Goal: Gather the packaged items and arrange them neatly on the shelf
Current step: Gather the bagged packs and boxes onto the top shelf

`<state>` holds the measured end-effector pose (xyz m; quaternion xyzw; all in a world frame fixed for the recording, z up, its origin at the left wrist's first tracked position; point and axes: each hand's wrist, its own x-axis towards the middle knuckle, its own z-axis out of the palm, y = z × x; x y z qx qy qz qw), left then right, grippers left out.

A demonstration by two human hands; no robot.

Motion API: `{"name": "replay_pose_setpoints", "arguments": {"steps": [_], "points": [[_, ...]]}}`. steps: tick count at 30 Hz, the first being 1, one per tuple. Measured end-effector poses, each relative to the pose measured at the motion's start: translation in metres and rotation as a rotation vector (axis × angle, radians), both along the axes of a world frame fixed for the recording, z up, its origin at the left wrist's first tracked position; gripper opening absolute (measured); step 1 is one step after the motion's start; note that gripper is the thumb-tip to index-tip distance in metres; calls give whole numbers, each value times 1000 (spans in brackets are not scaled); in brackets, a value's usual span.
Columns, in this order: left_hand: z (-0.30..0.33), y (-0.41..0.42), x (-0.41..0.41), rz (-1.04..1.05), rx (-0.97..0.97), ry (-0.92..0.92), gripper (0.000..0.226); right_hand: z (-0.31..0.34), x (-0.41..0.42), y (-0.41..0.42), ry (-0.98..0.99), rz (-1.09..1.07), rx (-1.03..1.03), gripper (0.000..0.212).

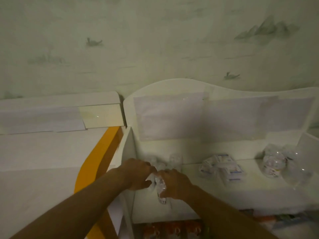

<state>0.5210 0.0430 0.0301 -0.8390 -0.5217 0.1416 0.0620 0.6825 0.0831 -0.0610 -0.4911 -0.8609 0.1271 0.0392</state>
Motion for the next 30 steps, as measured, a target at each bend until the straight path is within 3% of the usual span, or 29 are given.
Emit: {"name": "replay_pose_setpoints", "arguments": {"steps": [6, 10, 16, 19, 25, 30], "points": [[6, -10, -20, -59, 52, -38, 43, -10, -22, -4, -25, -43, -3, 69], [3, -10, -28, -103, 94, 72, 42, -12, -29, -3, -11, -65, 12, 69], [3, -11, -27, -121, 77, 5, 41, -3, -24, -2, -13, -77, 52, 98], [8, -5, -23, -128, 78, -57, 40, 19, -11, -4, 42, -112, 78, 91], [11, 14, 19, -192, 105, -149, 37, 57, 53, -16, -42, -221, 140, 61], [-3, 30, 82, -254, 56, -228, 41, 63, 130, -33, -80, -339, 124, 58]]}}
